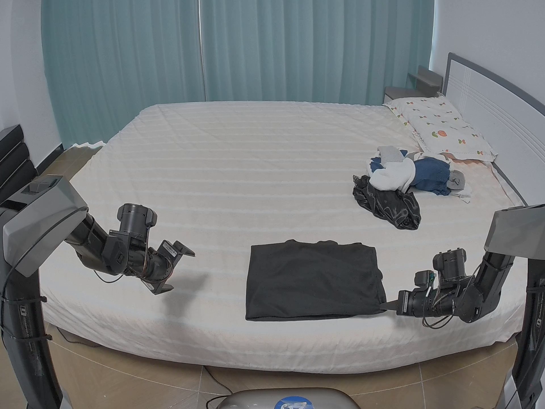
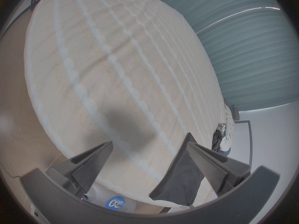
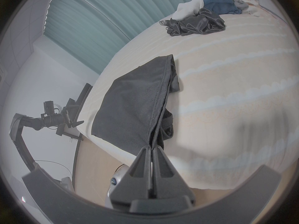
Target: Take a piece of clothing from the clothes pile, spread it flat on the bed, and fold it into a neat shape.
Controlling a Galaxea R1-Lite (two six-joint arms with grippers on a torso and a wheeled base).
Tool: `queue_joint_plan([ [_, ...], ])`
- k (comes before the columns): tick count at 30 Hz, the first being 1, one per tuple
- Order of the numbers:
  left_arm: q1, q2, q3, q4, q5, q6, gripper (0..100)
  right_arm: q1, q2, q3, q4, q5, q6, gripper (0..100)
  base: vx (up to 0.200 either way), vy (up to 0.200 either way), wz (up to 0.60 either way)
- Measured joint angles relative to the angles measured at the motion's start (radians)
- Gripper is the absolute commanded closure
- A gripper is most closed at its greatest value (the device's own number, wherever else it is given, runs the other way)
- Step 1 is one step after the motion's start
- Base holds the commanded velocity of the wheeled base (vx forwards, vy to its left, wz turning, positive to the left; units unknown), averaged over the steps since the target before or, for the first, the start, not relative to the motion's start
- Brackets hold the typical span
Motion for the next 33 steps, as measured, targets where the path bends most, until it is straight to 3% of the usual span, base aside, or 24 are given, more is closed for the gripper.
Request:
queue_joint_plan([
  [9, 0.000, 0.000, 0.000, 0.000, 0.000, 0.000, 0, -0.017, -0.002, -0.006, 0.002, -0.002, -0.002, 100, 0.000, 0.000, 0.00],
  [10, 0.000, 0.000, 0.000, 0.000, 0.000, 0.000, 0, -0.017, -0.003, -0.005, 0.002, -0.002, -0.007, 0, 0.000, 0.000, 0.00],
  [20, 0.000, 0.000, -0.001, -0.010, 0.000, -0.001, 0, -0.032, -0.017, -0.032, 0.003, 0.001, -0.006, 0, 0.020, 0.000, 0.00],
  [28, 0.000, 0.001, 0.003, -0.021, 0.000, -0.001, 0, -0.038, -0.024, -0.134, -0.003, 0.000, 0.210, 0, 0.200, 0.000, 0.00],
  [33, 0.000, 0.001, 0.006, -0.023, 0.001, 0.000, 0, -0.035, 0.007, -0.221, -0.006, -0.002, 0.329, 0, 0.000, 0.000, 0.00],
])
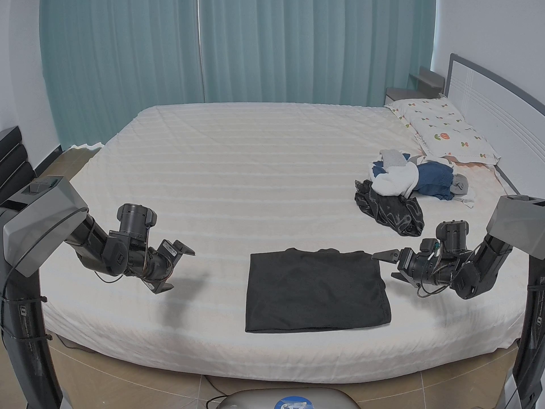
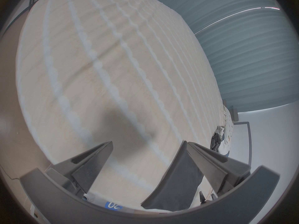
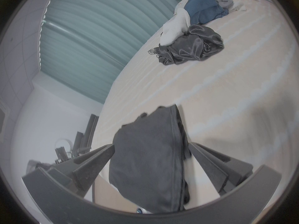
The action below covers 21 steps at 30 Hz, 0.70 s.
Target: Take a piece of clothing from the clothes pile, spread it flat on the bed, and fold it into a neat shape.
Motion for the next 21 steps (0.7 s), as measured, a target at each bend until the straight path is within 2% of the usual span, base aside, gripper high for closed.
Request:
queue_joint_plan([
  [5, -0.001, 0.000, 0.001, 0.000, 0.017, 0.000, 0, 0.008, 0.044, -0.077, -0.002, -0.010, 0.068, 0, 0.000, 0.000, 0.00],
  [10, -0.006, 0.000, 0.001, -0.001, 0.031, -0.001, 0, 0.016, 0.096, -0.140, -0.002, -0.046, 0.078, 0, 0.000, 0.000, 0.00],
  [16, -0.007, 0.001, 0.001, -0.001, 0.033, -0.001, 0, 0.018, 0.136, -0.174, 0.000, -0.053, 0.081, 0, 0.000, 0.000, 0.00],
  [17, -0.008, 0.001, 0.001, -0.001, 0.033, -0.001, 0, 0.018, 0.142, -0.183, 0.000, -0.053, 0.082, 100, 0.000, 0.000, 0.00],
  [21, -0.008, 0.002, 0.001, -0.001, 0.033, -0.001, 0, 0.020, 0.162, -0.209, 0.006, -0.056, 0.111, 100, 0.000, 0.000, 0.00],
])
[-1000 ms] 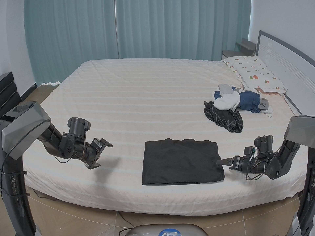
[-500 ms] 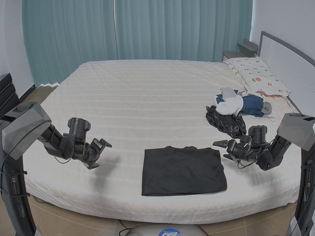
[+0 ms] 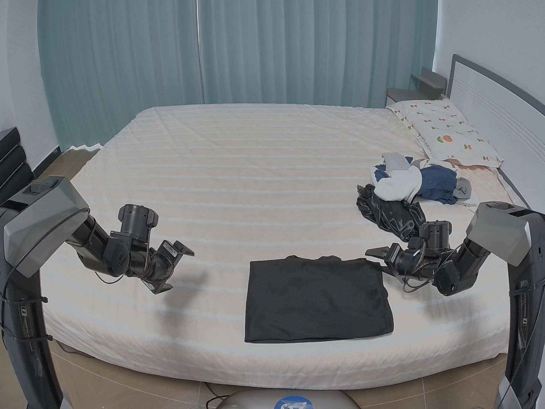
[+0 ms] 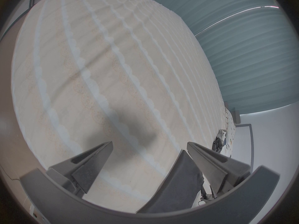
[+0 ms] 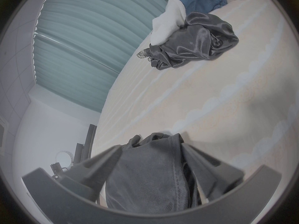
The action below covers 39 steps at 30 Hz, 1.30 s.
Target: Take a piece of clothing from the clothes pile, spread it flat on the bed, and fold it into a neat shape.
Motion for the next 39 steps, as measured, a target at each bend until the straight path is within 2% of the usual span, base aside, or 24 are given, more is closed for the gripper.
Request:
queue_joint_plan([
  [7, 0.000, 0.000, -0.001, 0.000, 0.000, 0.000, 0, -0.002, 0.009, -0.011, -0.002, -0.005, 0.026, 100, 0.000, 0.000, 0.00],
  [39, 0.000, 0.001, -0.001, 0.000, 0.000, 0.000, 0, -0.040, 0.018, -0.026, 0.005, -0.030, 0.024, 100, 0.000, 0.000, 0.00],
])
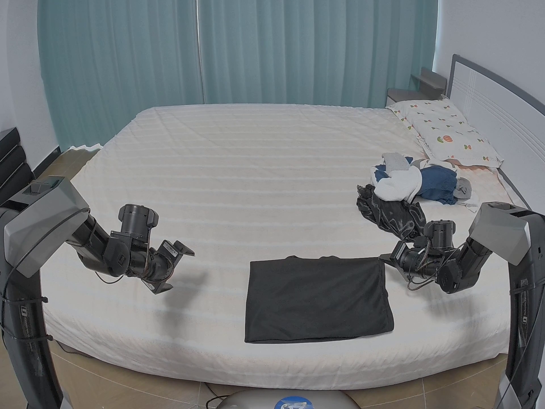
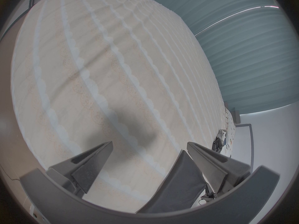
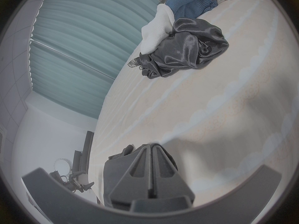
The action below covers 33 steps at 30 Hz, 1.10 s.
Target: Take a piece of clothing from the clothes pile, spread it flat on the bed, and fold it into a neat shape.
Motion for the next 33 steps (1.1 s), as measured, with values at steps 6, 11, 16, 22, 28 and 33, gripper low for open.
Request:
queue_joint_plan([
  [6, -0.001, 0.000, 0.000, 0.000, 0.000, 0.001, 0, -0.004, 0.002, -0.002, 0.002, 0.000, 0.000, 100, 0.000, 0.000, 0.00],
  [11, -0.001, 0.000, 0.000, 0.000, 0.000, 0.000, 0, -0.006, 0.003, -0.007, 0.021, 0.000, 0.000, 100, 0.000, 0.000, 0.00],
  [16, 0.000, 0.000, 0.000, 0.000, 0.000, 0.001, 0, -0.008, 0.011, -0.016, 0.030, -0.003, 0.000, 100, 0.000, 0.000, 0.00],
  [22, -0.001, 0.000, 0.000, 0.000, 0.000, 0.001, 0, -0.008, 0.018, -0.023, 0.030, -0.011, 0.000, 0, 0.000, 0.000, 0.00],
  [28, -0.001, 0.000, 0.000, 0.001, 0.000, 0.001, 0, -0.010, 0.009, -0.016, 0.022, -0.014, 0.003, 0, 0.000, 0.000, 0.00],
  [33, -0.001, 0.000, -0.001, 0.001, -0.001, 0.000, 0, -0.024, -0.012, -0.008, 0.021, -0.016, 0.005, 0, -0.200, 0.000, 0.00],
])
